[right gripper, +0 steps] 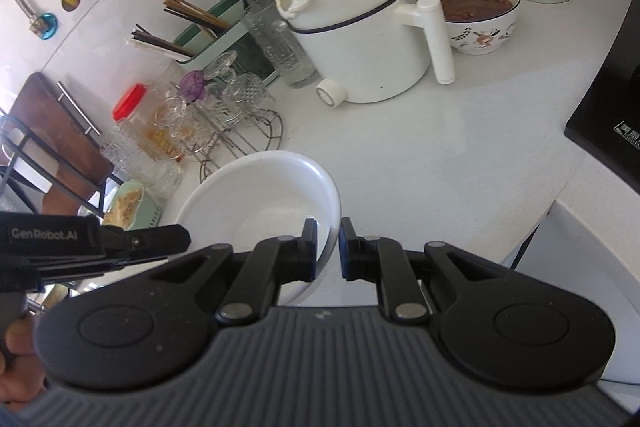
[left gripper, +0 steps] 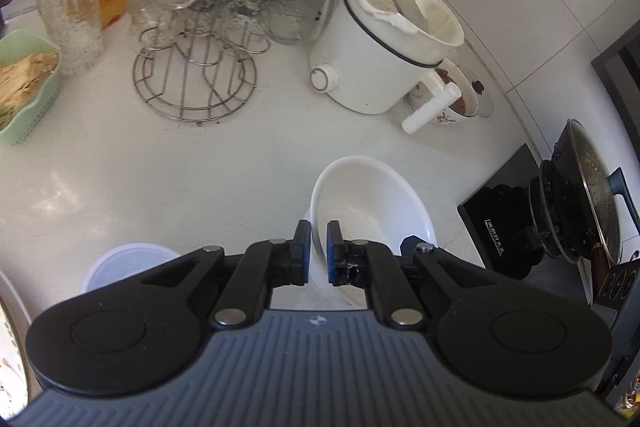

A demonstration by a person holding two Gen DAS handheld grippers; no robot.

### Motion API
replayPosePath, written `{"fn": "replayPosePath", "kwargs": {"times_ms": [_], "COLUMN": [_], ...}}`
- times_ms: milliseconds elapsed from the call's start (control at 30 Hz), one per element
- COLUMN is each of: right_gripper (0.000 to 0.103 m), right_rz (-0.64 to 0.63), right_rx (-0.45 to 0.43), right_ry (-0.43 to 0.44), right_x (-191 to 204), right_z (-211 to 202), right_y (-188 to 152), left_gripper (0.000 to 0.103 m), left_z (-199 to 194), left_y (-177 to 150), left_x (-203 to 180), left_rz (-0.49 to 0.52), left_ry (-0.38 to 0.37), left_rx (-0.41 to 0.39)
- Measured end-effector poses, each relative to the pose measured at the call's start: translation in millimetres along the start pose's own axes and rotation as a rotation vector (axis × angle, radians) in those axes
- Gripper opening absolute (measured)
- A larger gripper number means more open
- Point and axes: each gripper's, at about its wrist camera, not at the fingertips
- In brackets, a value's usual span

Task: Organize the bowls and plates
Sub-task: 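Carry the white bowl with the left gripper to the translucent bowls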

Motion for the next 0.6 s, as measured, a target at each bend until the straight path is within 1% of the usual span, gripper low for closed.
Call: {"fn": "replayPosePath", "kwargs": {"times_ms": [267, 400, 600], "right_gripper": [0.014, 0.014, 0.014], "right_rz": [-0.033, -0.06, -0.091], "right_rx": [-0.008, -0.018, -0.008], "right_ry": [0.012, 0.017, 0.034], "right_x": [31, 46, 69], "right_z": [-9, -11, -10], "right_y": [-9, -14, -21], "left_gripper": [0.009, 0.009, 0.009], "left_z": [-37, -53, -71], "left_y": [-7, -14, -21], "left_x": [25, 39, 59], "left_rz": [-0.017, -0.037, -0.052], "left_ry": [-0.025, -0.032, -0.017], "left_rx": [-0.042, -0.046, -0.057]}}
Point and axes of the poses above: each gripper's, at about its wrist camera, not at the fingertips, and z roughly the way its jaws point, x to its left, y to its top, and after that the axes turned 11 degrees about -y, right-handed
